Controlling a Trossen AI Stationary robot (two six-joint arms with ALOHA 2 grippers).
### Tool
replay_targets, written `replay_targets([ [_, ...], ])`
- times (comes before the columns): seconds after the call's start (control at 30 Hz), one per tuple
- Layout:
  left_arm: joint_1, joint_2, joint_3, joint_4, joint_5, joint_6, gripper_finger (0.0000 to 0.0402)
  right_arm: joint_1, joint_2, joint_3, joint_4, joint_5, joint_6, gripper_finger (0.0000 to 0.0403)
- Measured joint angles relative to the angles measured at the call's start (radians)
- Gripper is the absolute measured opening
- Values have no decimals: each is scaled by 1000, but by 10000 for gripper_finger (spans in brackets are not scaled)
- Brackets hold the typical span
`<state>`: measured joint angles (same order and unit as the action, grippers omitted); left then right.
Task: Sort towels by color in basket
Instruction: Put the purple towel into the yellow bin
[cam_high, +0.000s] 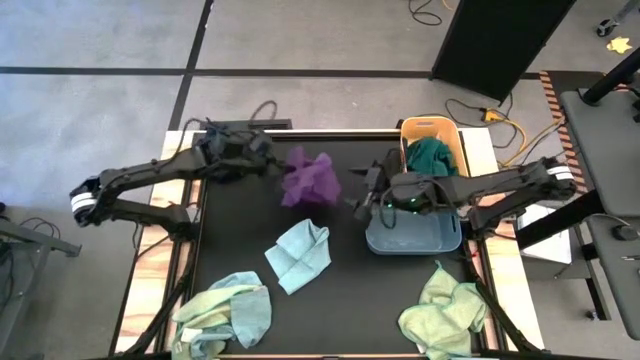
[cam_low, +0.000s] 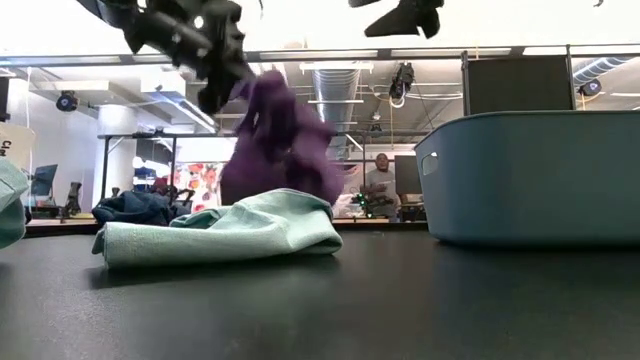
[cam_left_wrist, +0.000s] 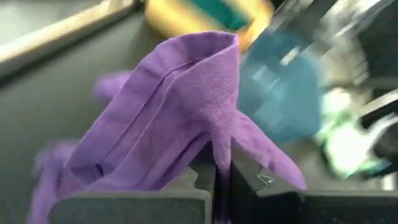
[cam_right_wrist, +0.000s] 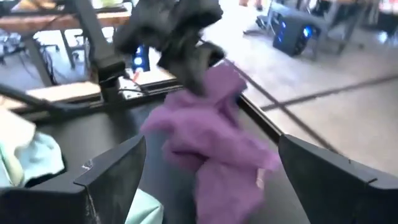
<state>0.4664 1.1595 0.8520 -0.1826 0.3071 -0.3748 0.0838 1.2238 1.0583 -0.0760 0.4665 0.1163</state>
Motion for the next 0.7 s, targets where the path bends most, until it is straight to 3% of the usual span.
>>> replay_targets([
  [0.17,3,-29,0,202,83,-84,1,8,101,70,24,10,-100,359],
  [0.4,3,2,0,431,185,-141,0,0,216,233,28,147,-315,359],
  [0.5,3,10,0,480,200,-141,0,-17,241,274,22,139,-318,359],
  [0.7,30,13,0,424,195,-101,0,-32,242,311,-56,135,-302,359],
])
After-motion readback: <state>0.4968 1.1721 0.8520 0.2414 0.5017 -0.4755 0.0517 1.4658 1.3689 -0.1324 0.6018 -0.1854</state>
